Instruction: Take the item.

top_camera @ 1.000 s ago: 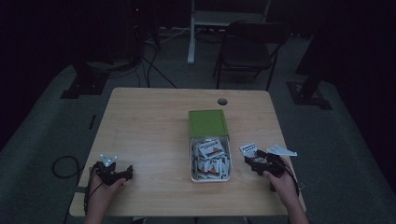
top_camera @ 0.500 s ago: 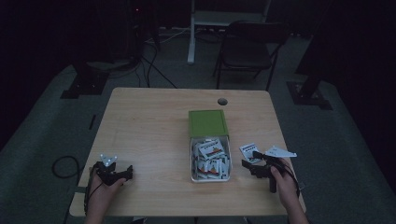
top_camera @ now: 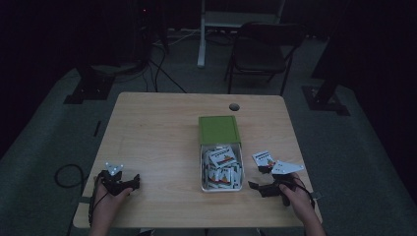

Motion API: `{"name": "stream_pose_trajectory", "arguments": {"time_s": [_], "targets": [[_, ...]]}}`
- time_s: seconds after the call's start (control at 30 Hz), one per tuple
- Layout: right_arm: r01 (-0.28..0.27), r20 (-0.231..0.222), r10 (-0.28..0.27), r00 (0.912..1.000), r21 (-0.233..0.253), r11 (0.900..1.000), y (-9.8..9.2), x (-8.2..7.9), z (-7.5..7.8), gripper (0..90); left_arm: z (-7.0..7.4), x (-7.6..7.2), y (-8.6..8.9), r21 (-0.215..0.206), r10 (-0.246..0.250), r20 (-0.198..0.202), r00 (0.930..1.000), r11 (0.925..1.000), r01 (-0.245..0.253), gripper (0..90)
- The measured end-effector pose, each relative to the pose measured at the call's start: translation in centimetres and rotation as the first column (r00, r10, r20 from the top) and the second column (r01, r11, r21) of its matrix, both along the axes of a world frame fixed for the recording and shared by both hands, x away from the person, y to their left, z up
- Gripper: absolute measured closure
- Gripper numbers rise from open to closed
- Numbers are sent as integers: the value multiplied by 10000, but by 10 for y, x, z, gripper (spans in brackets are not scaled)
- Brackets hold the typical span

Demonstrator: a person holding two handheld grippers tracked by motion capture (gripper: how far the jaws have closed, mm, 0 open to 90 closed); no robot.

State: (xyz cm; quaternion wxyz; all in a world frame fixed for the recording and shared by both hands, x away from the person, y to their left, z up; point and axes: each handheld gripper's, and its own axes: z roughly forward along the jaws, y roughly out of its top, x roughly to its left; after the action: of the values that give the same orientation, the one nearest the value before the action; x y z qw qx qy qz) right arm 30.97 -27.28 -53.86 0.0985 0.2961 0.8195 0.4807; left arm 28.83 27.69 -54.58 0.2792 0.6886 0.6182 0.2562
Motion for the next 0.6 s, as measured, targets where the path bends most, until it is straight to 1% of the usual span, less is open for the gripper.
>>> {"name": "stream_pose_trajectory", "arguments": {"time_s": [0.17, 0.27, 0.3, 0.37, 0.43, 0.47, 0.53, 0.57, 0.6], "targets": [[-677, 25, 678, 9977, -276, 9973, 6, -5, -4, 148, 0, 0, 0, -1, 1, 2, 10000, 10000, -1, 90], [-954, -19, 954, 9954, -639, 9934, 7, -7, -7, 141, 0, 0, 0, 2, 1, 0, 10000, 10000, -1, 90], [-992, -22, 993, 9951, -702, 9926, 7, -7, -8, 140, 0, 0, 0, 3, 0, 0, 10000, 10000, 0, 90], [-993, 33, 998, 9950, -645, 9930, 7, -9, -7, 140, 0, 0, 0, -12, 8, 10, 10000, 10000, -8, 90], [-1041, -64, 1039, 9946, -679, 9922, 6, -9, -8, 141, 0, 0, 0, -11, 8, 6, 10000, 10000, -8, 90], [-1070, -141, 1062, 9942, -816, 9909, 6, -10, -8, 141, 0, 0, 0, -14, 9, 8, 10000, 10000, -9, 90], [-1226, -249, 1204, 9924, -1221, 9849, 7, -11, -9, 141, 0, 0, 0, -15, 9, 8, 10000, 10000, -9, 90], [-1362, -359, 1322, 9906, -1504, 9792, 8, -11, -9, 141, 0, 0, 0, -21, 7, 12, 10000, 10000, -7, 90], [-1445, -401, 1398, 9894, -1646, 9757, 9, -12, -10, 141, 0, 0, 0, -68, 0, 29, 10000, 10000, 1, 90]]}}
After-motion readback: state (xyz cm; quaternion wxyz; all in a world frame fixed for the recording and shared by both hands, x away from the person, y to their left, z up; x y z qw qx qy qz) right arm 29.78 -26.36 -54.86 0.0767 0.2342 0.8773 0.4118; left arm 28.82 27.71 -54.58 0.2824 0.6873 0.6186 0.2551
